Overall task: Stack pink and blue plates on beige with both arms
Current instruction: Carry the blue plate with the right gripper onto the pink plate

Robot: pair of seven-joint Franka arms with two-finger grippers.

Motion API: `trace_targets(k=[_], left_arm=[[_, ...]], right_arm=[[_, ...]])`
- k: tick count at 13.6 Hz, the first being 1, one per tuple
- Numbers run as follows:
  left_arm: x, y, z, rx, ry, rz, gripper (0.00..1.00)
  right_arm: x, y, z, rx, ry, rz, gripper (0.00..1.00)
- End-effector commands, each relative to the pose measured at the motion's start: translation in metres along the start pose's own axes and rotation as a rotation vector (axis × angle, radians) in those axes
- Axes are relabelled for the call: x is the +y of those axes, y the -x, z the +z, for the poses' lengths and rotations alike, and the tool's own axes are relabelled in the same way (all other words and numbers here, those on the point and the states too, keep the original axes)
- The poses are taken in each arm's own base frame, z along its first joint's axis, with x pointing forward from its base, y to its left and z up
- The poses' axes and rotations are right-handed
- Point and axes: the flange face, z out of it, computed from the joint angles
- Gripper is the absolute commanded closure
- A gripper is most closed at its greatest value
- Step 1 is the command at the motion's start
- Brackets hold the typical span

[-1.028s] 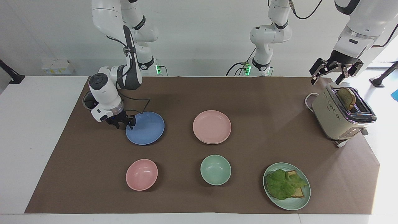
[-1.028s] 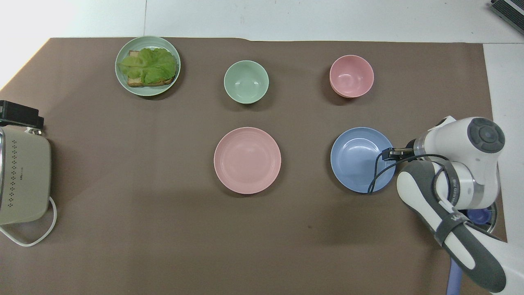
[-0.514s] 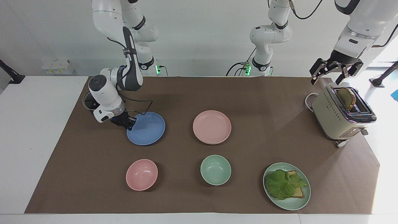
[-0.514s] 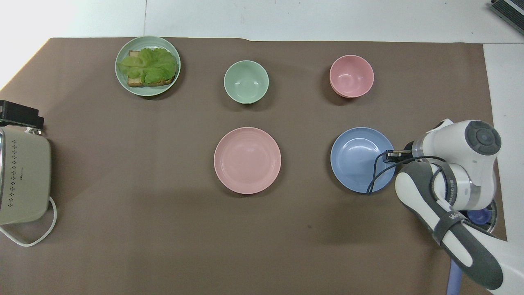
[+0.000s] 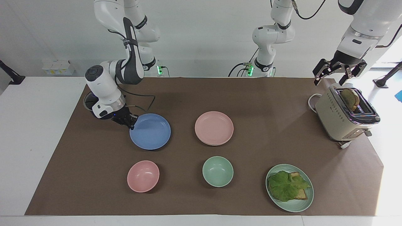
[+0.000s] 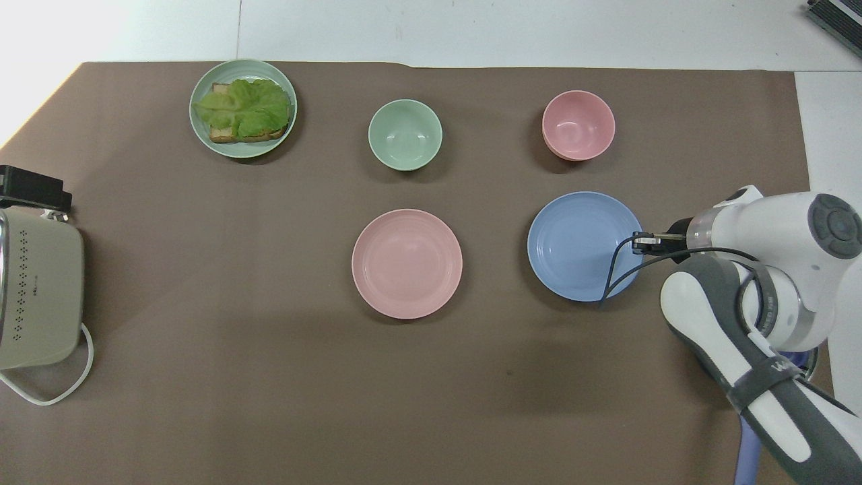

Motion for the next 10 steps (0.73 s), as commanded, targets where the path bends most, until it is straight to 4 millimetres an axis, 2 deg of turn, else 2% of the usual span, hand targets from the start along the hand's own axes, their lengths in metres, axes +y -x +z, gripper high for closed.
trace_targets(k=[1,4,6,8,9,10], left_arm=[[-0.003,0.005,-0.005,-0.007,-0.013,0.010,0.00],[-0.002,0.005,-0.005,-0.007,-0.011,0.011,0.00],[-0.002,0.005,-0.005,-0.007,-0.011,0.010,0.00],[-0.003,0.005,-0.005,-0.007,-0.013,0.008,0.00],[-0.003,0.005,-0.005,-0.007,-0.013,0.008,0.00],[-0.003,0.005,-0.005,-0.007,-0.013,0.008,0.00]], right_arm=[[-0.022,0.002,-0.039,0.008,-0.059,-0.010,1.00],[-0.068,0.009,-0.056,0.022,-0.077,-0.048,1.00],[-0.101,0.017,-0.054,0.011,-0.144,-0.015,1.00],[-0.122,0.023,-0.051,0.000,-0.180,-0.001,1.00],[-0.148,0.032,-0.043,-0.018,-0.184,-0.009,1.00],[-0.161,0.035,-0.037,-0.013,-0.186,0.003,1.00]])
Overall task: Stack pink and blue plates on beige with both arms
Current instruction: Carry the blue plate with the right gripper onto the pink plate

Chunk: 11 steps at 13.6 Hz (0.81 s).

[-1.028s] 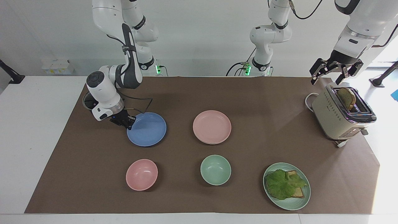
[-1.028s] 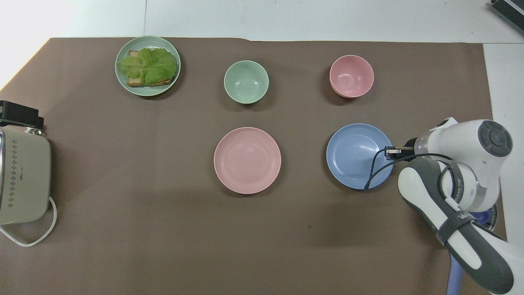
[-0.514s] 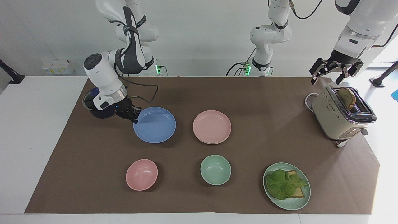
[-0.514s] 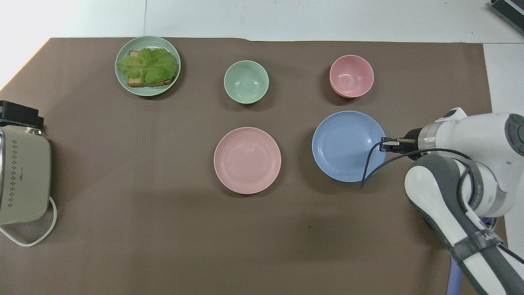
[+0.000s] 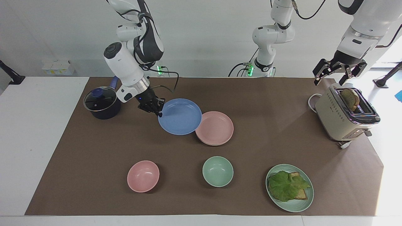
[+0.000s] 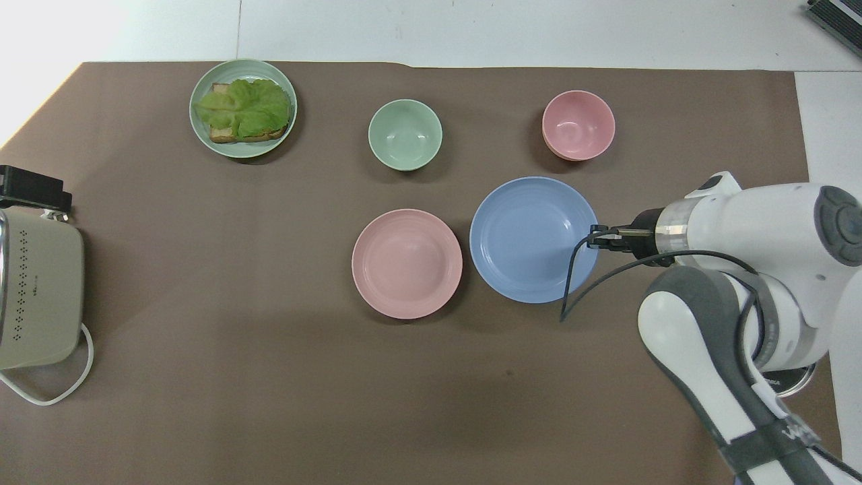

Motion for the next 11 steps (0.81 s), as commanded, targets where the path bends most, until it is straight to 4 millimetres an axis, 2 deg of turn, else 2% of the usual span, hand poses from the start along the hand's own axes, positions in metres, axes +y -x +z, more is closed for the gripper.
trace_targets(k=[1,2,3,5,7,9,11], left_arm=[[-0.003,0.005,-0.005,-0.007,-0.013,0.010,0.00],[-0.003,0.005,-0.005,-0.007,-0.013,0.010,0.00],[-0.002,0.005,-0.005,-0.008,-0.011,0.011,0.00],[-0.003,0.005,-0.005,-0.007,-0.013,0.008,0.00],[-0.003,0.005,-0.005,-0.007,-0.013,0.008,0.00],[-0.002,0.005,-0.005,-0.006,-0.011,0.010,0.00],[-0.003,0.005,-0.005,-0.006,-0.011,0.008,0.00]], right_arm=[[-0.041,0.009,0.030,-0.004,-0.024,0.019,1.00],[-0.066,0.020,0.049,-0.013,-0.025,0.017,1.00],[-0.082,0.029,0.064,-0.009,-0.025,0.028,1.00],[-0.086,0.032,0.087,-0.018,-0.013,0.026,1.00],[-0.101,0.042,0.110,-0.013,-0.012,0.002,1.00],[-0.100,0.041,0.135,-0.001,0.003,-0.008,1.00],[-0.101,0.040,0.148,0.016,0.005,-0.015,1.00]])
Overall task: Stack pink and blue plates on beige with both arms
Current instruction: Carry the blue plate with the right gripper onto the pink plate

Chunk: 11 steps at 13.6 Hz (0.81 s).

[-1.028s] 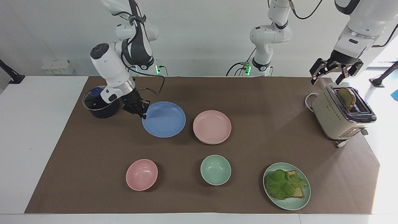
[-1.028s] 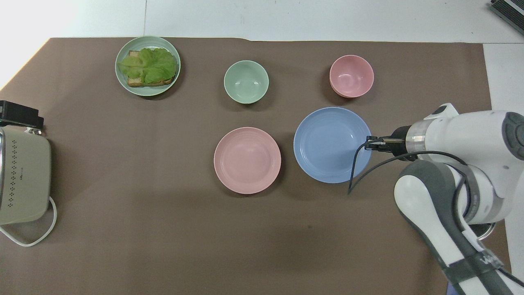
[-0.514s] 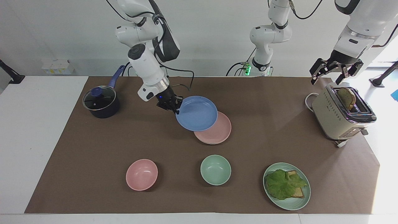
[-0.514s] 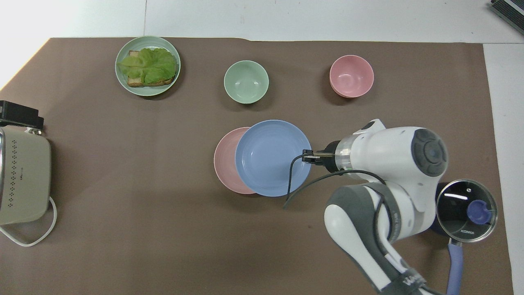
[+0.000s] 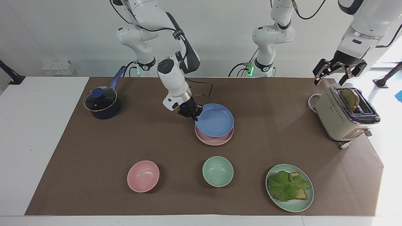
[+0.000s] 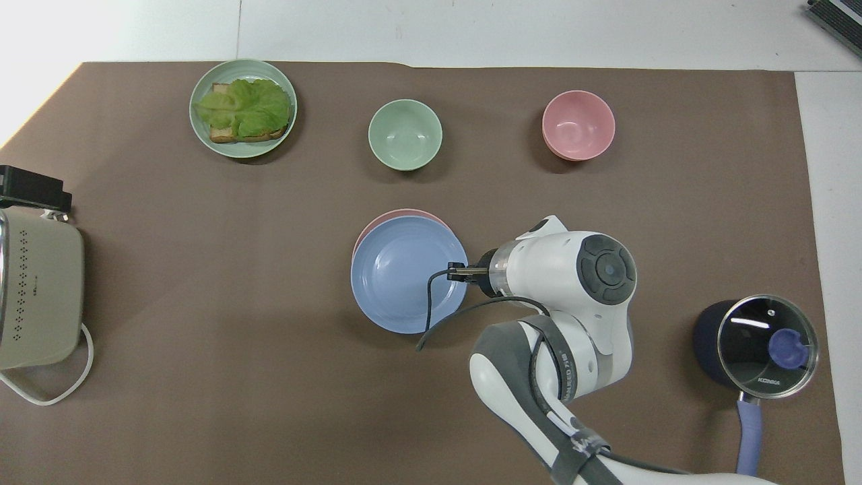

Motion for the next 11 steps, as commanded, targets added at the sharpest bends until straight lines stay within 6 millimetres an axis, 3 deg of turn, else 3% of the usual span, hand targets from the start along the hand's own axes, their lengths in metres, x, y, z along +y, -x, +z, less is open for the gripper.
trace_targets(k=[1,11], left_arm=[[-0.003,0.005,-0.005,-0.006,-0.011,0.008,0.00],[-0.002,0.005,-0.005,-0.006,-0.011,0.010,0.00]], right_arm=[[-0.001,-0.006,0.013,0.026,-0.005,0.006,1.00],[-0.005,-0.018,0.002,0.075,-0.004,-0.018,1.00]])
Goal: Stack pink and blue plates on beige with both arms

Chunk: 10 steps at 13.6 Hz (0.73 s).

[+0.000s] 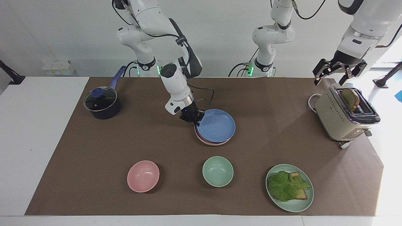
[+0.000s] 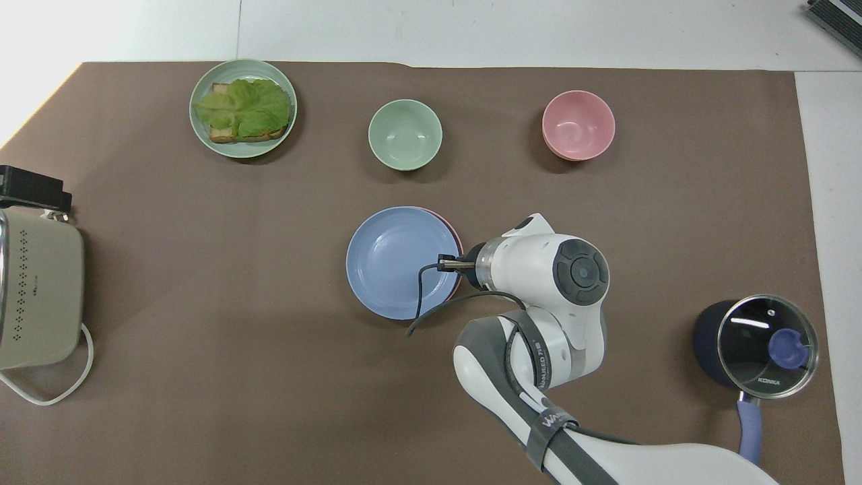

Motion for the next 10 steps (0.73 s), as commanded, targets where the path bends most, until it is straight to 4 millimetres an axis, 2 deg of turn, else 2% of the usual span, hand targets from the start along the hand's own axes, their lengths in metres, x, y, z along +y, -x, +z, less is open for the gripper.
trace_targets(k=[1,6,8,9,10], left_arm=[[-0.0025,0.0049,-0.0051,-0.006,-0.013,0.010,0.00],[-0.0023,0.0049,-0.0051,-0.006,-0.011,0.010,0.00],[-0.0033,0.0049,-0.0051,-0.006,-0.013,0.008,0.00],[-0.0025,0.0051,-0.0049,-0.008,-0.013,0.010,0.00],[-0.0025,0.0049,-0.0051,-0.006,-0.013,0.010,0.00]], right_arm=[[0.0003,-0.0097,-0.0050,0.036,0.017,-0.029,1.00],[0.0037,-0.0101,-0.0050,0.039,0.038,-0.053,1.00],[0.0034,-0.0104,-0.0053,0.039,0.037,-0.052,0.40],[0.0026,-0.0112,-0.0063,0.040,0.036,-0.052,0.18],[0.0045,-0.0140,-0.0115,0.044,0.036,-0.049,0.03]])
